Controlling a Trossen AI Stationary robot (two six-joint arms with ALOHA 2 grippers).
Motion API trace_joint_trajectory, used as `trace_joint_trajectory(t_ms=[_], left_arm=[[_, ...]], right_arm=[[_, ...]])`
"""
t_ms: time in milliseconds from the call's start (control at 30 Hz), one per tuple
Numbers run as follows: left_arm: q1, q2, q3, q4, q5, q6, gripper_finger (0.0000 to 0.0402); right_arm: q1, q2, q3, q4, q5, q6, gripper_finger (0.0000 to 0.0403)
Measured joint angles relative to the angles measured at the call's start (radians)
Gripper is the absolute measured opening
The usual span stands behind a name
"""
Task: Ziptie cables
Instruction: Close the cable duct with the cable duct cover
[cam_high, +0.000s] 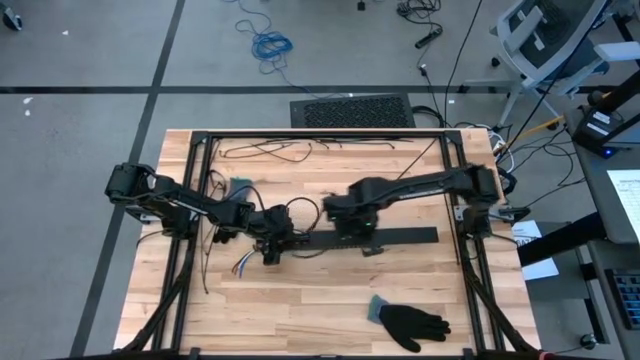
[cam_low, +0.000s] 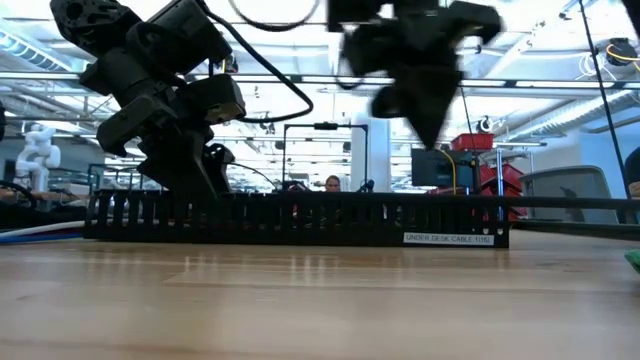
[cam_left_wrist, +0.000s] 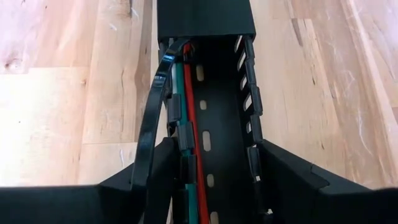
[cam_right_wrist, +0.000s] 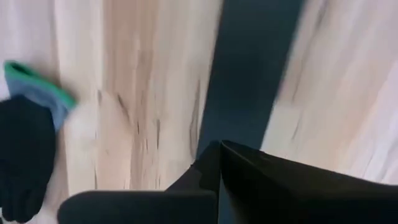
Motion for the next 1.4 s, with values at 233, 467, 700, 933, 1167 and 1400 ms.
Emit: trace_joint_trajectory(t_ms=[233,467,700,933,1167,1400], left_arm=[[0.0,0.0,0.0,-0.001,0.0,0.0,0.0209],[0.0,0.0,0.0,0.0,-0.001,0.0,0.0209],[0.0,0.0,-0.001,0.0,-0.002,0.0,0.0209],[0.0,0.0,-0.001,0.0,-0.004,0.0,0.0209],[0.0,0.0,-0.001,0.001,-0.007,0.0,0.0209],[0.0,0.0,-0.001,0.0,-0.029,0.0,0.0209]], right_arm=[[-0.012,-0.296,-0.365,0.016,0.049,0.176,0.0001],[-0.005,-0.609,-0.654,-0.105,0.053,0.428,0.0],[-0.004,-0.802,-0.802,-0.182,0.046,0.627,0.0],[-0.003,-0.848,-0.856,-0.196,0.042,0.676,0.0],[0.015,-0.833,-0.857,-0.038,-0.092,0.861,0.0],[0.1,-0.797,-0.856,-0.08,0.034,1.18,0.0]])
